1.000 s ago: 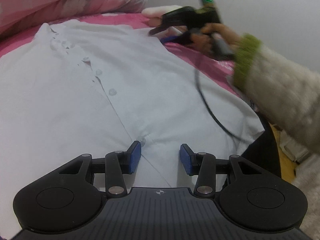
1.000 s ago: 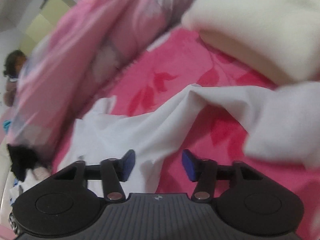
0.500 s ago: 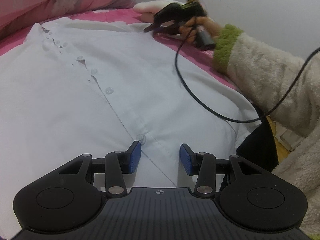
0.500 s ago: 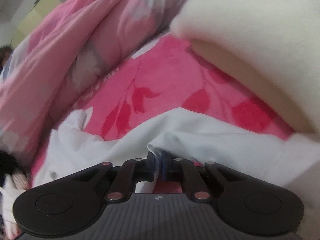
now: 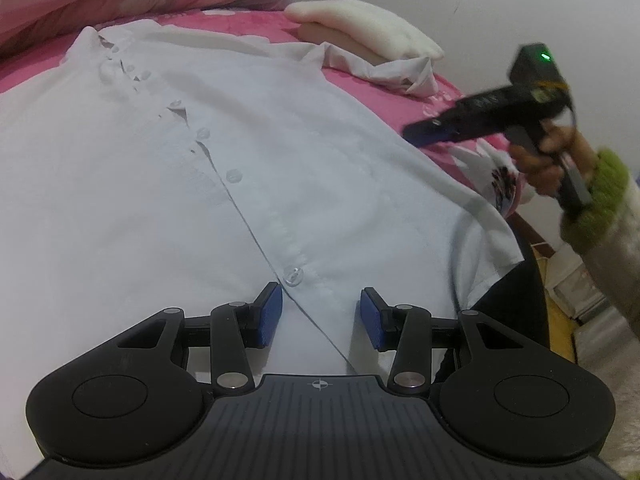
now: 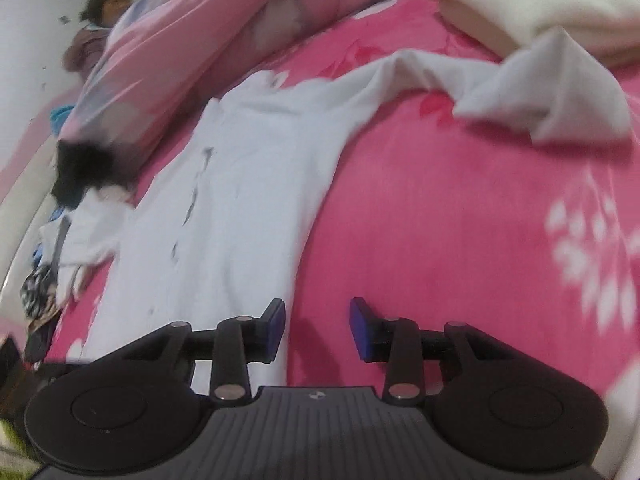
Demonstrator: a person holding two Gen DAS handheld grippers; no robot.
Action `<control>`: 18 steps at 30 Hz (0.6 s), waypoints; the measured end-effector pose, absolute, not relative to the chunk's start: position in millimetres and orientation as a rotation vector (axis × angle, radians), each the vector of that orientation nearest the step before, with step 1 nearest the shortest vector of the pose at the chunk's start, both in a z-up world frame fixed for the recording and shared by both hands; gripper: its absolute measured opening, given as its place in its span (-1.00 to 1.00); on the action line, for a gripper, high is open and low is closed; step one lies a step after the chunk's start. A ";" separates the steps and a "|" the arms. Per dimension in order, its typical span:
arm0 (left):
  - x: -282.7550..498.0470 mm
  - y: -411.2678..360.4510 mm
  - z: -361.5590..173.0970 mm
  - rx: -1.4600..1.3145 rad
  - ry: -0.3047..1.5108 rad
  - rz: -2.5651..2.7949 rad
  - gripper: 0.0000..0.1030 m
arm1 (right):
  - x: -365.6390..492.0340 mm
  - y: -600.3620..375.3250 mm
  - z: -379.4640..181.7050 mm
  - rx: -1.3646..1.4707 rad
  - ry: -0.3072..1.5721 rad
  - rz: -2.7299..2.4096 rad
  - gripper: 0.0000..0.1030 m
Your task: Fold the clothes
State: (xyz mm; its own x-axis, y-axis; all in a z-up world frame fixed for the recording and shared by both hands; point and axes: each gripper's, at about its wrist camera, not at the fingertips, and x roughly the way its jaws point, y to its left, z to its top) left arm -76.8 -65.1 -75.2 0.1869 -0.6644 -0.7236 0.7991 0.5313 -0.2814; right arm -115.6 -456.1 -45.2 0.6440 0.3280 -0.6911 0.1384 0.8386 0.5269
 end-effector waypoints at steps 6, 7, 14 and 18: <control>-82.3 -69.5 -74.6 0.229 0.905 -1.003 -0.17 | -120.7 -453.1 -45.0 0.602 0.828 0.163 -0.41; -83.2 -70.2 -74.8 0.236 0.903 -0.998 -0.17 | -115.0 -449.8 -48.3 0.583 0.839 0.155 -0.49; -84.9 -71.0 -73.6 0.261 0.908 -0.996 -0.17 | -125.9 -468.7 -55.1 0.650 0.784 0.057 -1.00; -83.7 -69.7 -73.6 0.256 0.913 -1.003 -0.17 | -122.8 -481.4 -52.0 0.722 0.769 0.028 -0.95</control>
